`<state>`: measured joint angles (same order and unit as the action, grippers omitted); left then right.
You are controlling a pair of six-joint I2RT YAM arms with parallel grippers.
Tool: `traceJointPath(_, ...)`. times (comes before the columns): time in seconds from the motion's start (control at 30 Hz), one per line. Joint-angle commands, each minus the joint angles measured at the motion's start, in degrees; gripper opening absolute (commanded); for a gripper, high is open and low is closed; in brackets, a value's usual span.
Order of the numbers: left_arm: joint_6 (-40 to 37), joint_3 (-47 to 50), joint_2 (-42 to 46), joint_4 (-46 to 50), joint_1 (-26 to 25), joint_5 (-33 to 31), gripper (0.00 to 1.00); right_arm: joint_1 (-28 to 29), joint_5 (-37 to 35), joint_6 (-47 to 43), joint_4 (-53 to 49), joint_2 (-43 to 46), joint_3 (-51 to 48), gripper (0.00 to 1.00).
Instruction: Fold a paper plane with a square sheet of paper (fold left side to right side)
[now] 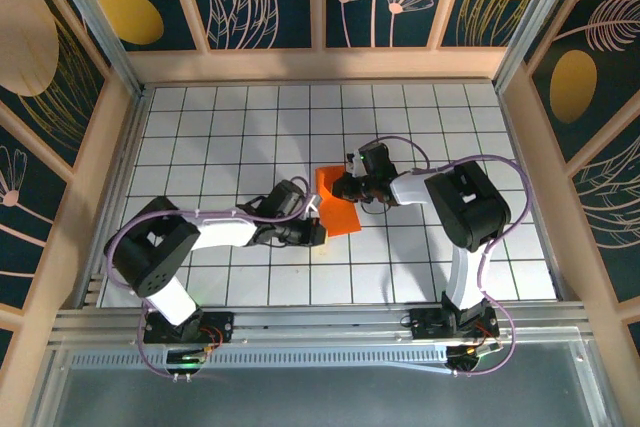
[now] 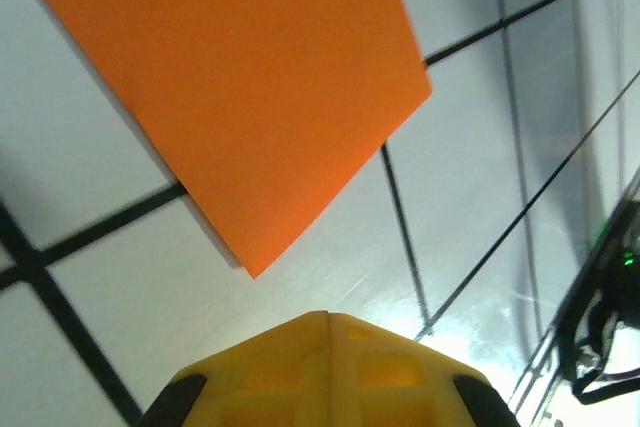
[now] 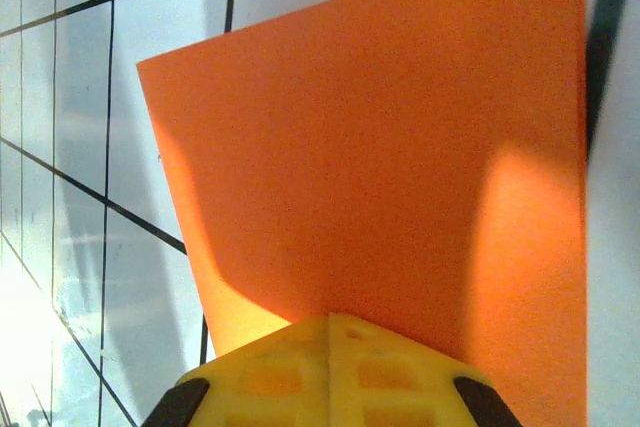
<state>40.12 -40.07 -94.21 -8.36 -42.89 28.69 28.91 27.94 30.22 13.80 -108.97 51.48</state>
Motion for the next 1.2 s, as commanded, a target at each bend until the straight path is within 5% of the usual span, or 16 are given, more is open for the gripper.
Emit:
traceJointPath(0.0, -1.5, -3.3, 1.4, 1.6, 4.0, 2.2, 0.00, -0.6, -3.9, 1.1, -4.6, 0.0, -3.0, 0.00)
traceJointPath(0.37, -4.6, -15.1, -13.4, 2.1, 5.1, 1.1, 0.00, -0.3, -4.2, 2.5, -3.6, 0.2, -3.0, 0.00)
traceJointPath(0.83, -7.9, -16.8, -18.1, 6.9, 4.0, -3.3, 0.00, 0.0, -2.0, 2.8, -3.0, 1.8, -0.7, 0.00)
traceJointPath(1.1, -7.4, -16.0, -18.1, 6.8, 3.2, -4.6, 0.00, -0.1, -4.2, 0.6, -7.2, 9.7, 1.0, 0.12)
traceJointPath(1.17, -7.3, -16.0, -17.9, 6.8, 3.0, -4.7, 0.00, 0.0, -4.7, -0.3, -9.1, 12.3, -0.3, 0.08)
